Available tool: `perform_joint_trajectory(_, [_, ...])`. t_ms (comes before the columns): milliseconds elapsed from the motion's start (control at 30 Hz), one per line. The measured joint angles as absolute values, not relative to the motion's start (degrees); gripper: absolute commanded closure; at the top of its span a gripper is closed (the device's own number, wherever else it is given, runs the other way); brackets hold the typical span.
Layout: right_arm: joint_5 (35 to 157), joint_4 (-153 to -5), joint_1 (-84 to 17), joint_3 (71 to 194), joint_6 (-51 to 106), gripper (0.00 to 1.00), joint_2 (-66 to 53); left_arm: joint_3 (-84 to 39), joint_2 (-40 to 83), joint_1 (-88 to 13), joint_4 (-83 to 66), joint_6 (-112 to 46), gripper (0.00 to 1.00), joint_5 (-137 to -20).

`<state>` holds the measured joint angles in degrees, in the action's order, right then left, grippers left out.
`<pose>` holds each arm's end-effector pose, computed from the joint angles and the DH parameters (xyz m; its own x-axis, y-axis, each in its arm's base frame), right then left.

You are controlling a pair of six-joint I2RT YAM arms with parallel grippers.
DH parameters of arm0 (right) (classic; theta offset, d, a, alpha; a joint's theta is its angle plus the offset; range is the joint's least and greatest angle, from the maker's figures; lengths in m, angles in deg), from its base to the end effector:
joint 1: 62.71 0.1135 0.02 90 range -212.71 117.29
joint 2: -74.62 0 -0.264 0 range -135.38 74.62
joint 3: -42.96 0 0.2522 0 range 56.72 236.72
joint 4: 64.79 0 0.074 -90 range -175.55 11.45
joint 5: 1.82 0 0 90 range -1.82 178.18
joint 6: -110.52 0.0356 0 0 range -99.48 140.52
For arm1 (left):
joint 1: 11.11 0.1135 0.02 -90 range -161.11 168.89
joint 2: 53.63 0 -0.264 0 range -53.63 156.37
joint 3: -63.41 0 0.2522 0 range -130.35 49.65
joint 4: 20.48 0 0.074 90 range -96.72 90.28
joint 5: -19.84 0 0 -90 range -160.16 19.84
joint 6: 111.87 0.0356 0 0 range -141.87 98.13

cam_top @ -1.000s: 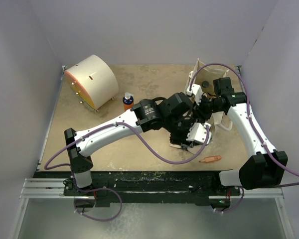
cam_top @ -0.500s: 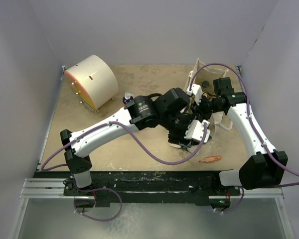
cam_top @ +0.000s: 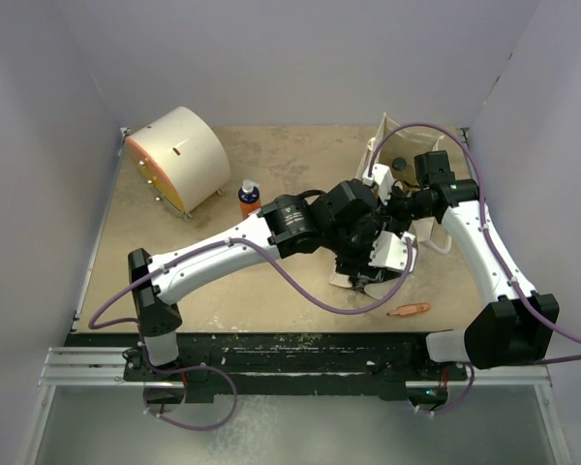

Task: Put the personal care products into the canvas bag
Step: Adjust the care product in the canvas bag.

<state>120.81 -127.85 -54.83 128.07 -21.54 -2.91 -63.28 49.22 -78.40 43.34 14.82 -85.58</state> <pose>0.2667 0.0563 0.3189 -0.3258 -0.6147 -0.7184 -0.8572 0.5126 -0.0498 0.1428 -0.3656 0.4032 0.3794 0.5853 -0.7165 0.9244 -0.2064 0.3208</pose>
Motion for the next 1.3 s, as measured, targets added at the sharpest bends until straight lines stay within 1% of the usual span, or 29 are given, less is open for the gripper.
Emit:
perform_joint_trajectory(67, [120.8,-127.9,-54.8,128.1,-21.5,1.00,-2.9,-62.0,50.4,-78.4,42.1,14.8,0.45,-84.2])
perform_joint_trajectory(167, [120.8,-127.9,-54.8,128.1,-21.5,1.00,-2.9,-61.1,51.7,-78.4,42.1,14.9,0.67,-84.0])
perform_joint_trajectory(233, [120.8,-128.0,-54.8,128.1,-21.6,1.00,-2.9,-61.1,52.2,-78.4,42.2,15.3,0.86,-84.7])
perform_joint_trajectory(267, [120.7,-128.1,-54.8,128.1,-21.6,1.00,-2.9,-61.1,52.3,-78.4,42.4,15.8,0.97,-84.9])
perform_joint_trajectory(300, [120.7,-128.2,-54.8,128.1,-21.7,1.00,-2.9,-61.4,52.3,-78.3,42.9,16.1,1.00,-85.2])
perform_joint_trajectory(567, [120.8,-128.9,-54.5,128.1,-22.7,1.00,-2.9,-69.4,52.8,-77.7,48.4,16.9,1.00,-84.6])
perform_joint_trajectory(667, [120.9,-128.8,-54.4,127.8,-22.8,1.00,-2.7,-70.6,52.9,-77.4,49.2,16.7,1.00,-84.4])
perform_joint_trajectory(1033, [120.9,-128.3,-54.4,126.6,-23.2,1.00,-1.8,-70.1,53.0,-77.5,49.3,15.9,1.00,-84.4])
perform_joint_trajectory(1300, [120.8,-130.1,-54.4,127.5,-23.6,1.00,-2.0,-64.2,50.5,-77.5,46.6,14.6,1.00,-84.5])
